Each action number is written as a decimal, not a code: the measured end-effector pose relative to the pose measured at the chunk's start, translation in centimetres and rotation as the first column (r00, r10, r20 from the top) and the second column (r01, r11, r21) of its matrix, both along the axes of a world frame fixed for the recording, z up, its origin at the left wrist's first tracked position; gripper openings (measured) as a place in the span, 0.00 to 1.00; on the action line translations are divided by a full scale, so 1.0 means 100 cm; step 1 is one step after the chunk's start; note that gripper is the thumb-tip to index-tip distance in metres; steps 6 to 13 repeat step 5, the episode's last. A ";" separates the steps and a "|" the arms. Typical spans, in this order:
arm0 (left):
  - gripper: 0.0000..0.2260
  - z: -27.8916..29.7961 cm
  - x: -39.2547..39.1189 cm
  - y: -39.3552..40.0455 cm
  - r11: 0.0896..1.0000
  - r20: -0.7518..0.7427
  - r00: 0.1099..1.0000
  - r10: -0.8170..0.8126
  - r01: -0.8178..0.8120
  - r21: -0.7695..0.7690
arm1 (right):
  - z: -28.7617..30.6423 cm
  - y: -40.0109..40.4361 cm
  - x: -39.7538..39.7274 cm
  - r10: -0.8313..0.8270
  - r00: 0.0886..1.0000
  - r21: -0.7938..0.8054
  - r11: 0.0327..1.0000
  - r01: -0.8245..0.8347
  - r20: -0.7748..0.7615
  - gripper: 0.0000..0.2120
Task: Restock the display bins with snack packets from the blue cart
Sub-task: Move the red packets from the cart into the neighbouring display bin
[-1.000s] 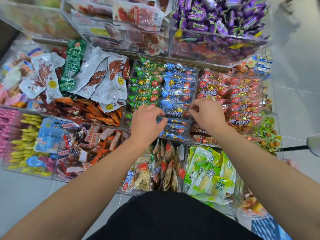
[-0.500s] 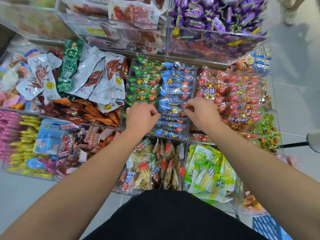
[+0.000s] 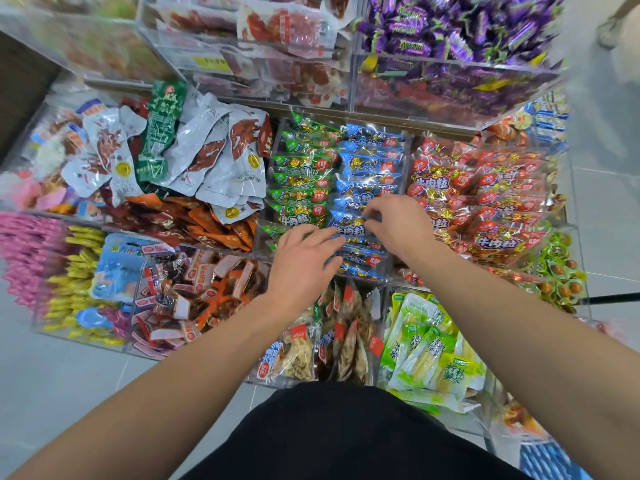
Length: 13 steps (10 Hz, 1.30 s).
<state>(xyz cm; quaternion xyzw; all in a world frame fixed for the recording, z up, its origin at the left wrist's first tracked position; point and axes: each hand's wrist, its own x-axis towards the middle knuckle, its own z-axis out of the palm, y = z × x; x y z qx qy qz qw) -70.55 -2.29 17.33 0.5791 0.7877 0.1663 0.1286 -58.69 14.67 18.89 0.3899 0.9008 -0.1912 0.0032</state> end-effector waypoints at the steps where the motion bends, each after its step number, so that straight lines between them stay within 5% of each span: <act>1: 0.13 0.000 0.001 0.003 0.999 0.006 1.000 0.030 -0.030 0.036 | 0.000 -0.002 -0.003 0.023 0.995 0.052 0.998 -0.028 0.093 0.07; 3: 0.14 0.001 0.006 0.002 0.997 0.035 0.998 0.057 -0.059 0.053 | 0.011 -0.006 0.011 0.002 0.998 -0.033 0.999 0.000 0.064 0.16; 4: 0.17 0.008 0.008 -0.009 0.989 0.098 0.989 0.109 -0.118 0.088 | 0.025 -0.028 0.033 -0.082 0.993 0.016 0.996 0.083 -0.090 0.21; 5: 0.15 0.009 0.011 -0.051 0.958 0.194 0.951 0.242 -0.267 0.110 | 0.033 -0.077 0.073 -0.168 0.953 -0.086 0.985 0.150 -0.253 0.15; 13: 0.15 0.009 0.011 -0.051 0.958 0.194 0.951 0.242 -0.267 0.110 | 0.033 -0.077 0.073 -0.168 0.953 -0.086 0.985 0.150 -0.253 0.15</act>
